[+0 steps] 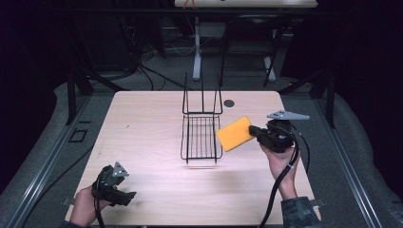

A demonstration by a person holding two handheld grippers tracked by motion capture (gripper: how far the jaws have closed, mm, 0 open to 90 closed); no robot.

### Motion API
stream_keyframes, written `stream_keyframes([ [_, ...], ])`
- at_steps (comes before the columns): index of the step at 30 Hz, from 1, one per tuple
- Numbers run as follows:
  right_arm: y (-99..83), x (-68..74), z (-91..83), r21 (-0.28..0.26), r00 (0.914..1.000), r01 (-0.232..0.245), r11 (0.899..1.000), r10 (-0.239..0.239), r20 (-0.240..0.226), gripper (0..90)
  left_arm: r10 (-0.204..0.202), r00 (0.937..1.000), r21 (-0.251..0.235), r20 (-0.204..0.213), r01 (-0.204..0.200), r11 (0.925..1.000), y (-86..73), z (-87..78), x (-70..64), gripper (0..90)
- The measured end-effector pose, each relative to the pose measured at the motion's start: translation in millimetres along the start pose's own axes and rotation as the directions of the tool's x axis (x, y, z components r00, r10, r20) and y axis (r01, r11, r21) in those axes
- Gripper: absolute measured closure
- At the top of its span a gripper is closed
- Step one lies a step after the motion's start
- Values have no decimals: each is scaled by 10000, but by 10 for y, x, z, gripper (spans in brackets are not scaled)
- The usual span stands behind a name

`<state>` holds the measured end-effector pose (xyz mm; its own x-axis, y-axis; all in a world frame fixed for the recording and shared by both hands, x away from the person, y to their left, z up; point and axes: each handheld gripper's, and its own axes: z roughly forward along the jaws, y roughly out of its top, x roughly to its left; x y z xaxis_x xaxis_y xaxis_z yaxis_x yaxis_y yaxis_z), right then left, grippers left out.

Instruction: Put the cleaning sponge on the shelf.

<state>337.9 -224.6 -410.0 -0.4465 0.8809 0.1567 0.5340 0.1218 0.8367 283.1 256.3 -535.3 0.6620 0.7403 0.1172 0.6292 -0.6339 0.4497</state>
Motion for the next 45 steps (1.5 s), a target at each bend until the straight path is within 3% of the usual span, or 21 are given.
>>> stream_keyframes([
  [14,29,134,241,0,9989,-173,9999,173,-435,900,-34,10000,-85,33,34,10000,14,11,11,142],
  [37,-62,236,630,270,9974,-543,9982,555,-460,900,-34,9999,-162,108,36,9999,27,2,20,142],
  [45,-74,314,777,373,9955,-634,9973,658,-679,900,-57,9999,-233,93,59,9997,28,-1,15,142],
])
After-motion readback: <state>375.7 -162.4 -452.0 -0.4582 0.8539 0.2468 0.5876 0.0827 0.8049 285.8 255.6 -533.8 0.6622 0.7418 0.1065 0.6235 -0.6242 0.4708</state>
